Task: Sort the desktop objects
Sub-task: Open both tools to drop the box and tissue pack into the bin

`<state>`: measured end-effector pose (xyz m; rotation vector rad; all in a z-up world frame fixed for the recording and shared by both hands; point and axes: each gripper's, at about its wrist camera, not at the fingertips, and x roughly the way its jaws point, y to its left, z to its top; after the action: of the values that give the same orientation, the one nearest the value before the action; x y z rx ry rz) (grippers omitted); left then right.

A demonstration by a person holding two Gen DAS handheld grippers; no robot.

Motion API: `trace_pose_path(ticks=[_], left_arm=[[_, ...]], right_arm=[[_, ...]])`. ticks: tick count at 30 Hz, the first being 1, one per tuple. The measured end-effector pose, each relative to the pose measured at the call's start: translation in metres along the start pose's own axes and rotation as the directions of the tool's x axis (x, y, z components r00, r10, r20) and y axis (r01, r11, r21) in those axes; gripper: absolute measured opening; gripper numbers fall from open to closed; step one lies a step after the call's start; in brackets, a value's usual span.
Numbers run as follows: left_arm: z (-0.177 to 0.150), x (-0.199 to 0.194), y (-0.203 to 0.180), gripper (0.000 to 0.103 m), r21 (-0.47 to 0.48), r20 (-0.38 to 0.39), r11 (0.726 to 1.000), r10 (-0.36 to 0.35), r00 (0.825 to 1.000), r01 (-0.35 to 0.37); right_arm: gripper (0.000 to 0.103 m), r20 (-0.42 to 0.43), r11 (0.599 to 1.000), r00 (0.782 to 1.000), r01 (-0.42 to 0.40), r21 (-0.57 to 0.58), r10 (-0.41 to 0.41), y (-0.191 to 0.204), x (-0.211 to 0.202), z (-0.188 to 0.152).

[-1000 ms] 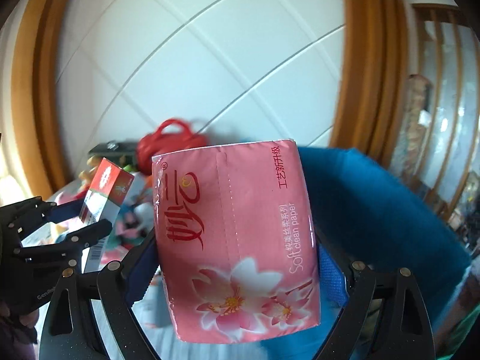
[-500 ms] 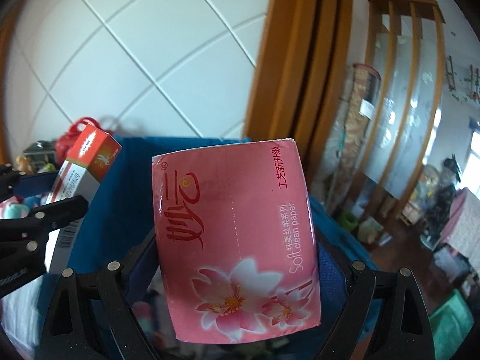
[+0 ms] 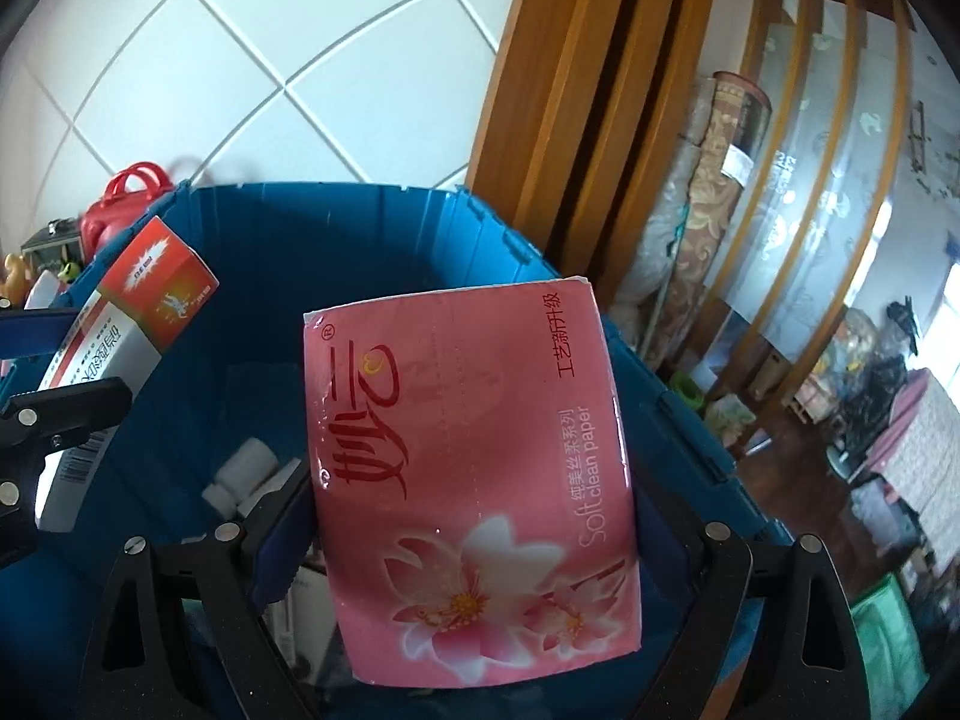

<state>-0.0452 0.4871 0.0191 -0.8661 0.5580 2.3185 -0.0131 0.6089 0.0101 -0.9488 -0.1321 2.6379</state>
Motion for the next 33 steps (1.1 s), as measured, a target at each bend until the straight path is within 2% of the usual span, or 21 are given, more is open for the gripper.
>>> trace_pose_path(ticks=[3,6,8,14,17,28,33], left_arm=[[0.001,0.003,0.001,0.041,-0.002,-0.015,1.000,-0.005,1.000,0.005],[0.001,0.004,0.001,0.057,0.001,-0.021,1.000,-0.011,1.000,0.011],[0.001,0.003,0.002,0.062,0.004,-0.013,1.000,-0.010,1.000,0.010],[0.001,0.002,0.003,0.063,0.001,-0.012,1.000,-0.007,1.000,0.007],[0.001,0.001,0.004,0.063,-0.001,-0.011,1.000,-0.008,1.000,0.008],[-0.004,-0.010,0.011,0.063,-0.023,0.030,1.000,-0.008,1.000,0.008],[-0.010,-0.023,0.015,0.065,-0.034,0.060,0.999,-0.014,0.998,0.016]], right_arm=[[0.093,-0.013,1.000,1.000,0.009,-0.013,-0.010,-0.004,0.003,0.000],[0.093,-0.029,1.000,1.000,0.007,-0.020,-0.007,-0.005,0.006,-0.002],[0.093,-0.037,1.000,0.999,0.004,-0.027,-0.005,-0.005,0.007,-0.003],[0.094,-0.067,0.999,0.998,-0.001,-0.047,-0.002,-0.003,0.013,-0.007],[0.103,-0.057,0.999,0.998,0.005,-0.046,-0.007,-0.003,0.011,-0.006],[0.103,-0.050,0.999,0.999,0.013,-0.031,-0.015,-0.004,0.003,-0.008],[0.103,-0.037,1.000,0.999,-0.013,-0.023,0.012,-0.001,-0.005,-0.010]])
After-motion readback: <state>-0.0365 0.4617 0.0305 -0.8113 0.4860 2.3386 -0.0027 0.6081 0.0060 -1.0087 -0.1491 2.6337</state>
